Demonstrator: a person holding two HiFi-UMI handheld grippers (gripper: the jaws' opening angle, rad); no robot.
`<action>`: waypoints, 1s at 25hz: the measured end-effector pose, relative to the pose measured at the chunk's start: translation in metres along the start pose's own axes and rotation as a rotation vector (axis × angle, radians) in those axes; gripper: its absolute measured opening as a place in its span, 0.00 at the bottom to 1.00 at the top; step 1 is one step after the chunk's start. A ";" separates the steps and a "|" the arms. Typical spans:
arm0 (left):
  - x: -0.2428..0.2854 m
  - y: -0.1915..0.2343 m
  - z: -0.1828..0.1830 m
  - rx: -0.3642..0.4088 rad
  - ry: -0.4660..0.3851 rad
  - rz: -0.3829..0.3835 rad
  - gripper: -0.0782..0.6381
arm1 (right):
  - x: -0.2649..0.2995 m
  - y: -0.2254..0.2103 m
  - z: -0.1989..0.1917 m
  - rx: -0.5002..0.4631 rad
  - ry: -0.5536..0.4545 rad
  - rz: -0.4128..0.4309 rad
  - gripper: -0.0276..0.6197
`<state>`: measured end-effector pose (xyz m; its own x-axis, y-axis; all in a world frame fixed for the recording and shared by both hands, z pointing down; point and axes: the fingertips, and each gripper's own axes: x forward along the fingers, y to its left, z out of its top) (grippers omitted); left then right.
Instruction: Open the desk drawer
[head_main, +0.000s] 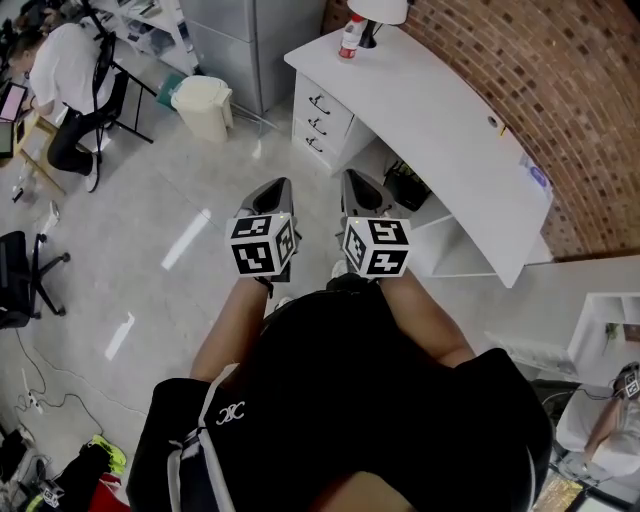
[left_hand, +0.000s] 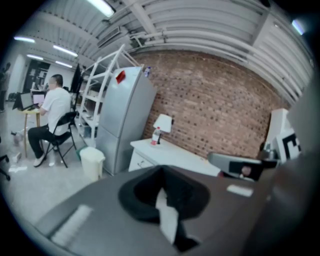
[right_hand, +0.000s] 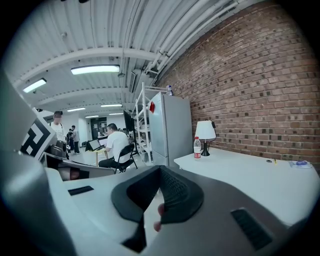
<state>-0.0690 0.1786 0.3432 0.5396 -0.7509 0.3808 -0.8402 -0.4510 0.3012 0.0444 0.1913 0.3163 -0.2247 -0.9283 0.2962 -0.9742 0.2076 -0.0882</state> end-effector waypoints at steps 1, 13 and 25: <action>0.003 0.002 0.001 -0.001 0.002 0.001 0.11 | 0.004 -0.002 0.000 0.003 0.002 -0.002 0.04; 0.102 0.026 0.039 0.035 0.017 0.060 0.11 | 0.110 -0.054 0.024 0.012 -0.017 0.061 0.04; 0.205 0.038 0.082 0.013 0.047 0.150 0.11 | 0.211 -0.122 0.055 0.021 0.022 0.148 0.04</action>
<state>0.0049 -0.0322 0.3611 0.4092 -0.7874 0.4610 -0.9122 -0.3413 0.2268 0.1166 -0.0469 0.3372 -0.3660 -0.8811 0.2994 -0.9300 0.3346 -0.1522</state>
